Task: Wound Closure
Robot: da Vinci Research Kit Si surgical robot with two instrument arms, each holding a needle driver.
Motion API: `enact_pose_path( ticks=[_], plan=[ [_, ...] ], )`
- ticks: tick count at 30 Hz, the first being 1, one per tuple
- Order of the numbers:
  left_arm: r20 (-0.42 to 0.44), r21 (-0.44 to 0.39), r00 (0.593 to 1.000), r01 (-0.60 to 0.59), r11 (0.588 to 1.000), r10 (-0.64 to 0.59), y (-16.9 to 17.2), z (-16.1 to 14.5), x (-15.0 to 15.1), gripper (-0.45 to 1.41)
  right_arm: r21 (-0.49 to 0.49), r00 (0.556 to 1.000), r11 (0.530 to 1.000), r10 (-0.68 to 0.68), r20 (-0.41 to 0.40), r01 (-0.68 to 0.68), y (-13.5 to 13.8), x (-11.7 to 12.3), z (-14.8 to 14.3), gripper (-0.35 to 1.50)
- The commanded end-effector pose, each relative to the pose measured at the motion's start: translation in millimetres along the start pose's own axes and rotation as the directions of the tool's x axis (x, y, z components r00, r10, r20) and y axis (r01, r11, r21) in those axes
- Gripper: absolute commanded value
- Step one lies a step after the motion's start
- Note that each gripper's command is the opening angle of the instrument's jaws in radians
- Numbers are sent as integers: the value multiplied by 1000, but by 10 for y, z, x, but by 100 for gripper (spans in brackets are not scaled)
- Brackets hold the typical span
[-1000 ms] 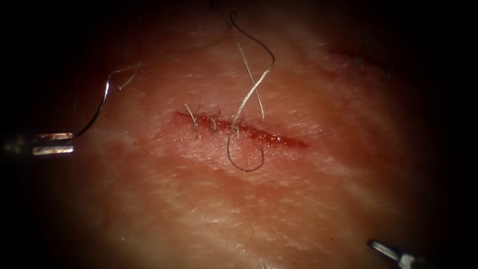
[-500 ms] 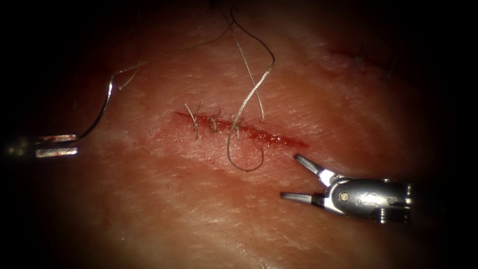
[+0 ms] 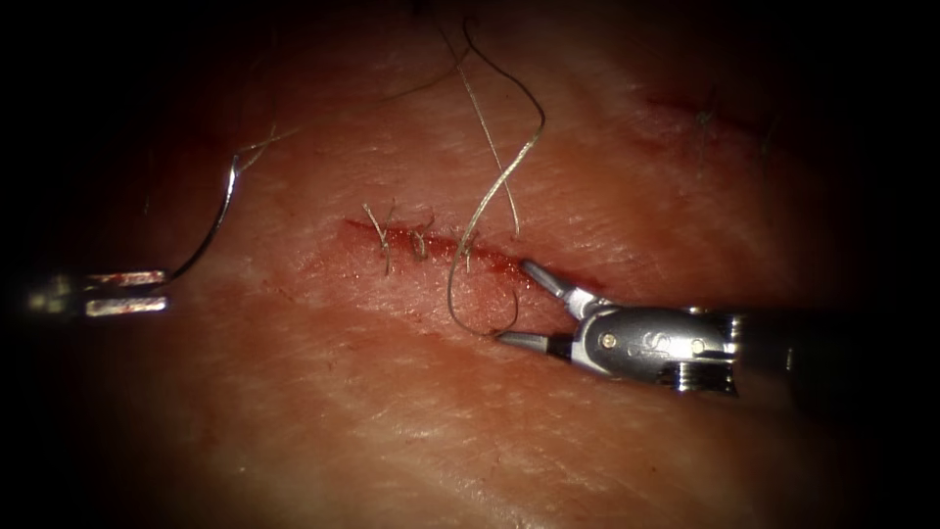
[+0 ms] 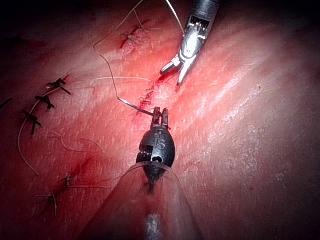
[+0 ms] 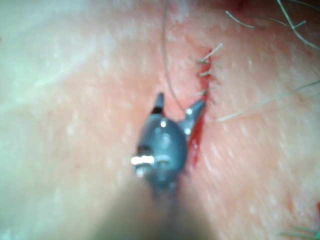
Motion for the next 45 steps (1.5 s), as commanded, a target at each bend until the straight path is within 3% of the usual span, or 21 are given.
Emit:
enact_pose_path(
  ticks=[1, 2, 3, 4, 5, 6, 7, 13, 15, 17, 18, 19, 20, 26, 30, 34, 39, 45],
  plan=[
    [0, -3, 1000, 1, 1000, -1, 4, 6, -5, -45, 4, 1000, 1000, -1, -4, 1, -6, -3, 10, 108],
    [-3, -9, 1000, 7, 1000, -7, 4, 7, -4, -45, 8, 1000, 1000, -2, -1, 2, -5, -4, 14, 105],
    [-4, -11, 1000, 7, 1000, -7, 5, 7, -4, -45, 23, 1000, 1000, -2, -6, 2, -6, -4, 15, 81],
    [-6, -14, 1000, 7, 1000, -7, 5, 8, -3, -45, 60, 1000, 998, -4, -16, 5, -6, -5, 13, 29],
    [-6, -14, 1000, 7, 1000, -7, 5, 8, -3, -45, 60, 1000, 998, -4, -16, 5, -6, -5, 13, 29],
    [-8, -17, 1000, 7, 1000, -7, 6, 8, -3, -45, 77, 1000, 997, -6, -18, 8, -7, -5, 11, -23],
    [-9, -20, 1000, 7, 1000, -7, 6, 9, -3, -45, 86, 1000, 996, -8, -21, 10, -7, -5, 9, -35],
    [-20, -38, 1000, 0, 999, -1, 8, 10, -1, -45, 90, 1000, 996, -24, -15, 26, -18, -3, -36, -35],
    [-31, -50, 1000, -7, 999, 5, 10, 11, 1, -45, 85, 999, 996, -31, -7, 32, -28, -1, -72, -35],
    [-35, -57, 999, -8, 998, 6, 11, 12, 2, -45, 82, 999, 996, -34, -3, 34, -31, 0, -84, -35],
    [-45, -67, 999, -15, 998, 12, 14, 14, 4, -45, 81, 999, 996, -38, 1, 38, -40, 5, -111, -35],
    [-45, -67, 999, -15, 998, 12, 14, 14, 4, -45, 81, 999, 996, -38, 1, 38, -40, 5, -111, -35],
    [-61, -82, 998, -17, 996, 12, 17, 16, 7, -45, 80, 999, 996, -41, 4, 40, -49, 11, -135, -35],
    [-94, -113, 995, -29, 993, 19, 22, 17, 12, -45, 93, 999, 995, -41, -3, 41, -77, 32, -181, -35],
    [-110, -138, 994, -43, 989, 28, 23, 17, 13, -45, 112, 999, 993, -32, -20, 34, -110, 64, -212, -35],
    [-117, -143, 993, -46, 989, 30, 24, 18, 12, -45, 123, 999, 992, -30, -28, 34, -123, 81, -218, -35],
    [-123, -151, 992, -52, 987, 34, 29, 21, 11, -45, 142, 999, 989, -30, -28, 34, -130, 86, -225, -35],
    [-125, -152, 991, -59, 987, 40, 26, 19, 11, -45, 228, 999, 974, 1, -39, 8, -150, 101, -257, -35]
  ],
)
